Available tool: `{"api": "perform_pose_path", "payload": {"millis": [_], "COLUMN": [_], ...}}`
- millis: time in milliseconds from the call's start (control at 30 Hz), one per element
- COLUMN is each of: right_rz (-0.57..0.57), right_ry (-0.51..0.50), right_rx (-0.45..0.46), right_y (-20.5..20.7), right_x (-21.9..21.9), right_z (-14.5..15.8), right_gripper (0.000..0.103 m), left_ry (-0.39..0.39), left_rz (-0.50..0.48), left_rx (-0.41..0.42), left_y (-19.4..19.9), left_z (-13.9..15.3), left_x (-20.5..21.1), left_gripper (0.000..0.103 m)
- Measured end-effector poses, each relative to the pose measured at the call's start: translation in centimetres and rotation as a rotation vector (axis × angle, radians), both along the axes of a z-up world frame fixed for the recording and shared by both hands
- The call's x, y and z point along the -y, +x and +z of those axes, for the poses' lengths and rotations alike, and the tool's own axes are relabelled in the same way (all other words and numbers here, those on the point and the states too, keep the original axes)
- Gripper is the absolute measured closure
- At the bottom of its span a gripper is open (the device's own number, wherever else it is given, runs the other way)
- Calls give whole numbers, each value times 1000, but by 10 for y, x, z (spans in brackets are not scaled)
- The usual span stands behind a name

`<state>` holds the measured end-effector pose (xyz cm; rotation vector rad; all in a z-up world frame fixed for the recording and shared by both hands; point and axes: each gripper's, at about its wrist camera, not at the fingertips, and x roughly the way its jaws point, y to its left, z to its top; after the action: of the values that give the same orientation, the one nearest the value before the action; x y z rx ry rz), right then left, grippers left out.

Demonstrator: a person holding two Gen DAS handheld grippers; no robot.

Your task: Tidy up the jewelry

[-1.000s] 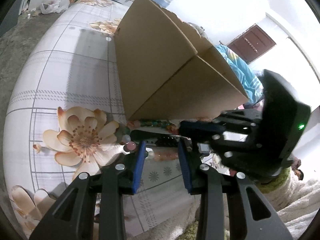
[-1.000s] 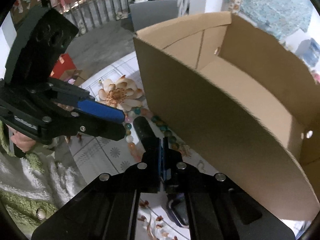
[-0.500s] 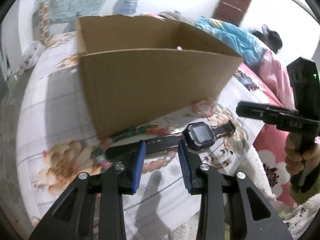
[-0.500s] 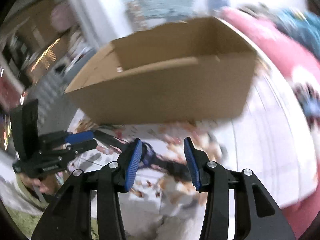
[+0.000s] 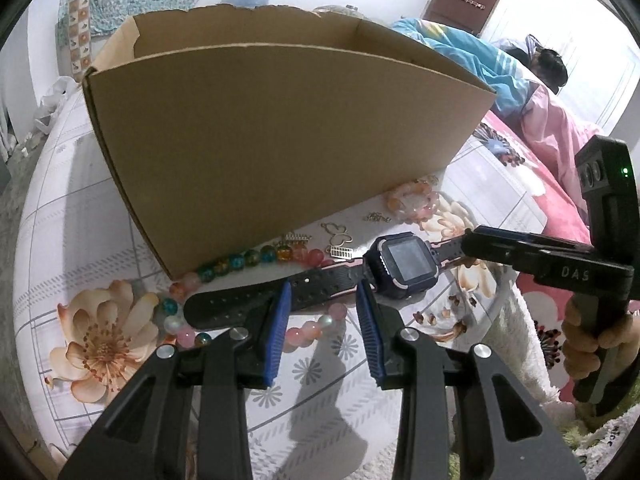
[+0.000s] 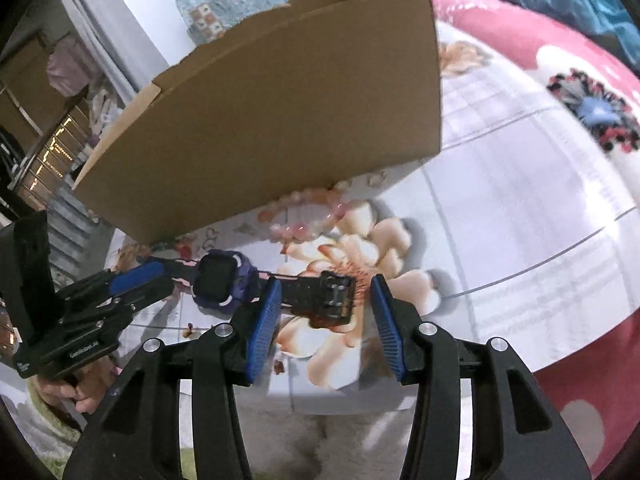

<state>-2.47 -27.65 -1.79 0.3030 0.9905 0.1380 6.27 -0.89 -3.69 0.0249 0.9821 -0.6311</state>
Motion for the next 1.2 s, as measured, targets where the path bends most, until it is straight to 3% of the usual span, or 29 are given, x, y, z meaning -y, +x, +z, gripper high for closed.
{"api": "perform_pose_path", "payload": {"millis": [167,400,467,633,767,867,1067,1200], "right_rz": [-13,-66,-80,-91,-111,-96,-74,-101], "right_ry": [83,360,347,278,91,52,152,334], "right_rx": [4,45,30,12,20,-1,-12,-5], "right_y": [0,-9,-8,-8,-9,-4,-3,-8], "right_x": [4,34,35,31,19,4,1,19], "right_z": [0,3,2,1,6,1,-1,-5], "right_gripper": [57,59,64,64,64,64,63,63], "left_ry": [0,1,1,-5,-5,-5,-7,-6], "left_rz": [-2,-10,-13,-15,-16,-20,-22,-21], "left_rx": [0,6,8,6,8,12,13,13], "left_y": [0,0,0,0,0,0,1,0], "left_z": [-1,-2,-3,-3,-2,-2,-2,-2], "left_x": [-1,0,0,-2,-2,-2,-3,-2], "left_gripper": [70,70,70,70,70,70,70,70]}}
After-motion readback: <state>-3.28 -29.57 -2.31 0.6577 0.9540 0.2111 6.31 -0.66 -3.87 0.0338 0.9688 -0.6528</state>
